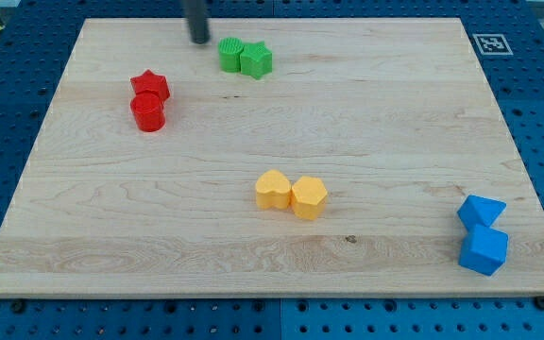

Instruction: Move the green circle to the center of the board

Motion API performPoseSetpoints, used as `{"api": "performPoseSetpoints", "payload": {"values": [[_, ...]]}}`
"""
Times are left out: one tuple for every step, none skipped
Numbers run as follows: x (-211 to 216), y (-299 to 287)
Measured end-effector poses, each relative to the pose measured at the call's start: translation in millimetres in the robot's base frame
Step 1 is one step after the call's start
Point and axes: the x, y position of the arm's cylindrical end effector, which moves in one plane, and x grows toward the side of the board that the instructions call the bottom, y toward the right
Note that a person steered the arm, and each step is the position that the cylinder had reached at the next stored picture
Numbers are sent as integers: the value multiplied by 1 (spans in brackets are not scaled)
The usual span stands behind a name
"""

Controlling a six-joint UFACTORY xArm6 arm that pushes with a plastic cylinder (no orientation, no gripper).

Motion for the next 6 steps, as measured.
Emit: {"api": "performPoseSetpoints", "payload": {"values": [[29,22],[36,6],[36,-10],[44,-15],[70,20],[87,42]]}}
